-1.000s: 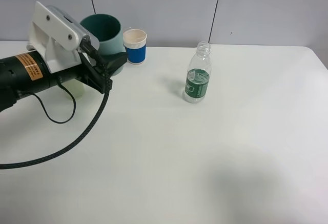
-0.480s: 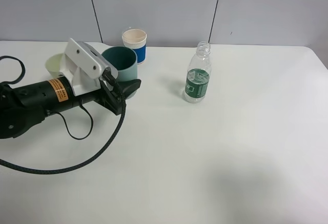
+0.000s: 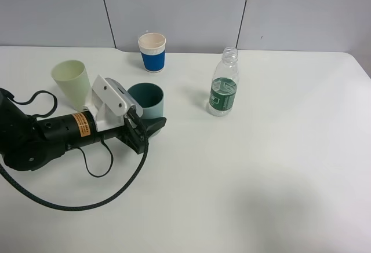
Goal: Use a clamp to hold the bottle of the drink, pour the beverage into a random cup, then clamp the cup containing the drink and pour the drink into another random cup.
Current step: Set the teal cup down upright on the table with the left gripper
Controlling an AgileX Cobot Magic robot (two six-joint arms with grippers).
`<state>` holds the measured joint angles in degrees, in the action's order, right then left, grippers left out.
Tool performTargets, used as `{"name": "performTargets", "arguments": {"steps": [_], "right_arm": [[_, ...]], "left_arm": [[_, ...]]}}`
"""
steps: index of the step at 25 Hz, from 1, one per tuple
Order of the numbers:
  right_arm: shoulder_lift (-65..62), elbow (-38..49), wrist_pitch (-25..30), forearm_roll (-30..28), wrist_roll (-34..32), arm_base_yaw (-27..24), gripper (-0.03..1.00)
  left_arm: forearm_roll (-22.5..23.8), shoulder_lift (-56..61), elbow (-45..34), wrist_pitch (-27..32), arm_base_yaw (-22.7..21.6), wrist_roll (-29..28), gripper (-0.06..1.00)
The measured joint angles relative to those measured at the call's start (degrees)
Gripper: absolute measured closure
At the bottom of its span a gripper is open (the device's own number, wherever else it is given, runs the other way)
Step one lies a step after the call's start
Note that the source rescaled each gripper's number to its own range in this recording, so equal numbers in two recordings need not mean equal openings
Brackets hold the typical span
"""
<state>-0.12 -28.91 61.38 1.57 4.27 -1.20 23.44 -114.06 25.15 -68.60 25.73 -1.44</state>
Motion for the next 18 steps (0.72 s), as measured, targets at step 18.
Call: {"name": "performTargets", "arguments": {"steps": [18], "right_arm": [[0.0, 0.0, 0.0, 0.0, 0.0, 0.0, 0.18]], "left_arm": [[1.3, -5.2, 0.0, -2.4, 0.0, 2.1, 0.92]]}}
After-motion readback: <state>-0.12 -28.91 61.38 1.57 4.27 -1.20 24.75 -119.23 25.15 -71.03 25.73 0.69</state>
